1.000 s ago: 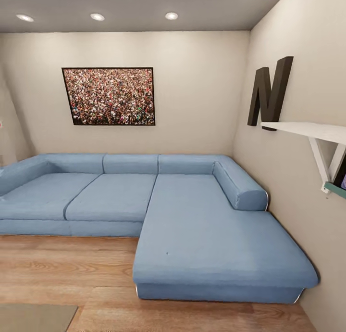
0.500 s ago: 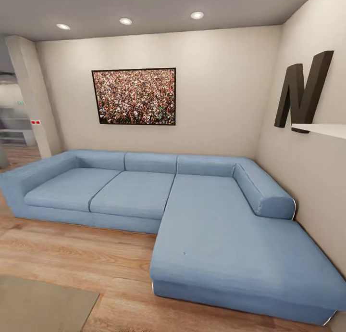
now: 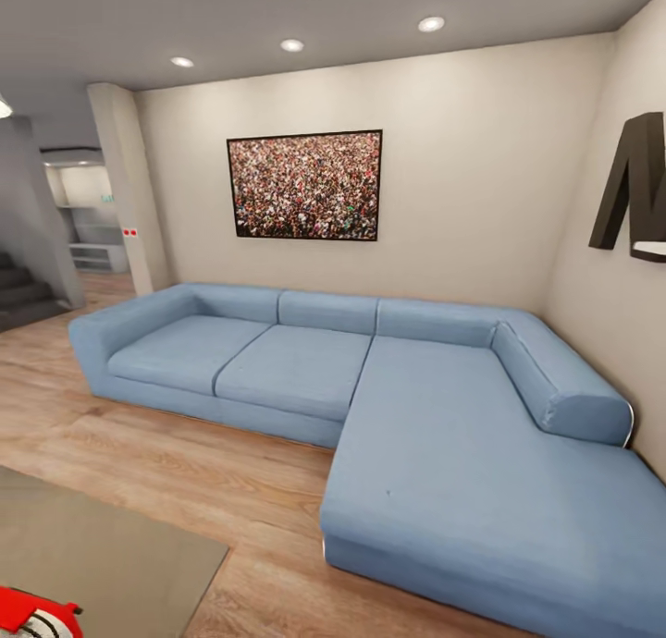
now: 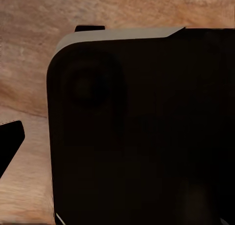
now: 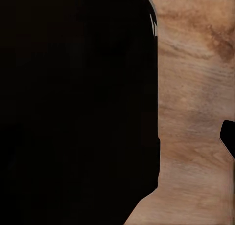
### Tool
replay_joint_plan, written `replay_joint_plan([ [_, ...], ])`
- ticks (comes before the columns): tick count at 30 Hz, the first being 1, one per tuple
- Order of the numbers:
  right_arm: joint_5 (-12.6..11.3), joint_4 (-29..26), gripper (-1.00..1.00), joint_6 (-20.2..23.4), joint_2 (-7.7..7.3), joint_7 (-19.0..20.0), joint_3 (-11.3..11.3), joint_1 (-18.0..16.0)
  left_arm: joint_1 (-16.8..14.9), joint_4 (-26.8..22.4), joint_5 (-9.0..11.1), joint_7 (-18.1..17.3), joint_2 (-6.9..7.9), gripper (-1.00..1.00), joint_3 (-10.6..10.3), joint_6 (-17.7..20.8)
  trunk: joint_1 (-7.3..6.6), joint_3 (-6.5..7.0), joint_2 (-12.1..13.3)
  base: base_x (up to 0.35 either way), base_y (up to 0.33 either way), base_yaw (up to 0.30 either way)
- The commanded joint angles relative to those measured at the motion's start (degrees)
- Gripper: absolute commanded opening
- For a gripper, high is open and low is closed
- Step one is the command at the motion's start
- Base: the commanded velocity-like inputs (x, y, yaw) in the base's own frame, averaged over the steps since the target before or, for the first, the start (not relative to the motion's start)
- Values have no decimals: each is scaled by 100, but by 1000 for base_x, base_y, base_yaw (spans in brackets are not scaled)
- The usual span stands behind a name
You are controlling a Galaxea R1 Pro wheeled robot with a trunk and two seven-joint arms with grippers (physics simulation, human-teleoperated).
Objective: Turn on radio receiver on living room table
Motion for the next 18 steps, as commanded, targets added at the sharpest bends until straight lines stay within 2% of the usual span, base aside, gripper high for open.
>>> replay_joint_plan([
  [1, 1, 0, 100, 0, 2, 0, 0, 0, 2, 0, -1, 0, 0, 100, 0, -1, 0, 0, 0, 0, 0, 275],
  [18, 2, 0, 100, 1, 0, 7, 0, 0, -2, 0, -11, 0, -4, 100, 0, -10, 0, 0, 0, 0, 0, 275],
])
